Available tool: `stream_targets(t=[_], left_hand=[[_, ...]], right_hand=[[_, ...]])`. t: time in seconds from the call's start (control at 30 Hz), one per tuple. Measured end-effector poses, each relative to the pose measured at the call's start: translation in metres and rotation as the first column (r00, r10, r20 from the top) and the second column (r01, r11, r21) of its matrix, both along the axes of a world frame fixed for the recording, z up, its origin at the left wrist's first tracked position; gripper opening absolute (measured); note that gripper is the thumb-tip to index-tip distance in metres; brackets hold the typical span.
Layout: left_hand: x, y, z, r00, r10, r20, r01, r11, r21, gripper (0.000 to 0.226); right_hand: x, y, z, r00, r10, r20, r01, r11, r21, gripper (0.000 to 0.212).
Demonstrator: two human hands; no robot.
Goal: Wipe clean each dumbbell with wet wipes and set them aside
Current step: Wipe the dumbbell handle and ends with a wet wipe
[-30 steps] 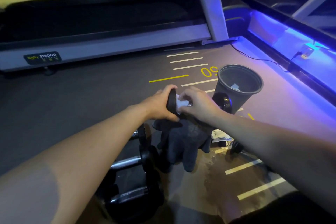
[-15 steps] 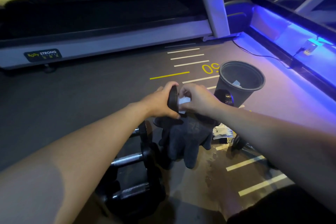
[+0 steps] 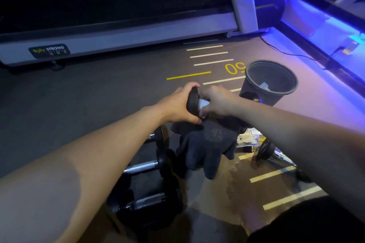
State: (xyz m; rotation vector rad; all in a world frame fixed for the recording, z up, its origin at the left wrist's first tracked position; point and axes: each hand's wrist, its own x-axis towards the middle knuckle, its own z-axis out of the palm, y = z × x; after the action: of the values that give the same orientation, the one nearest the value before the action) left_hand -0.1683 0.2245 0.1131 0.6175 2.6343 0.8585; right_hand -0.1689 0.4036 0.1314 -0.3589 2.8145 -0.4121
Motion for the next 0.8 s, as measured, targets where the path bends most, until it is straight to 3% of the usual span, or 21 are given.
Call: stream_targets(t=[0.1, 0.2, 0.33, 0.47, 0.6, 0.73, 0.8], left_hand=[[0.002, 0.0, 0.0, 1.0, -0.007, -0.009, 0.007, 1.0, -0.016, 0.109], [0.003, -0.001, 0.0, 1.0, -0.004, -0.011, 0.004, 1.0, -0.025, 0.109], [0.001, 0.0, 0.0, 1.0, 0.002, -0.014, -0.003, 1.0, -0.022, 0.109], [0.001, 0.002, 0.0, 1.0, -0.005, -0.012, 0.004, 0.999, -0.049, 0.109], [0.001, 0.0, 0.002, 1.0, -0.008, -0.005, 0.007, 0.999, -0.046, 0.11], [0.004, 0.0, 0.001, 1.0, -0.002, -0.021, 0.001, 0.998, -0.062, 0.11], [0.005, 0.0, 0.0, 0.999, -0.003, -0.032, 0.001, 0.997, -0.072, 0.11]], right_hand=[[-0.009, 0.0, 0.006, 0.986, 0.058, 0.159, -0.062, 0.998, 0.02, 0.028], [-0.008, -0.004, 0.007, 0.985, 0.062, 0.159, -0.074, 0.994, 0.074, 0.025], [0.015, -0.01, -0.004, 0.989, 0.094, -0.111, -0.064, 0.966, 0.251, 0.016], [0.033, -0.008, -0.021, 0.921, 0.162, -0.354, -0.031, 0.937, 0.347, 0.03], [0.028, -0.007, -0.021, 0.935, 0.091, -0.344, -0.005, 0.97, 0.241, 0.026], [0.019, -0.007, -0.008, 0.978, 0.055, -0.203, -0.037, 0.995, 0.091, 0.015], [0.015, -0.007, 0.001, 0.994, 0.029, -0.108, -0.023, 0.998, 0.054, 0.021]])
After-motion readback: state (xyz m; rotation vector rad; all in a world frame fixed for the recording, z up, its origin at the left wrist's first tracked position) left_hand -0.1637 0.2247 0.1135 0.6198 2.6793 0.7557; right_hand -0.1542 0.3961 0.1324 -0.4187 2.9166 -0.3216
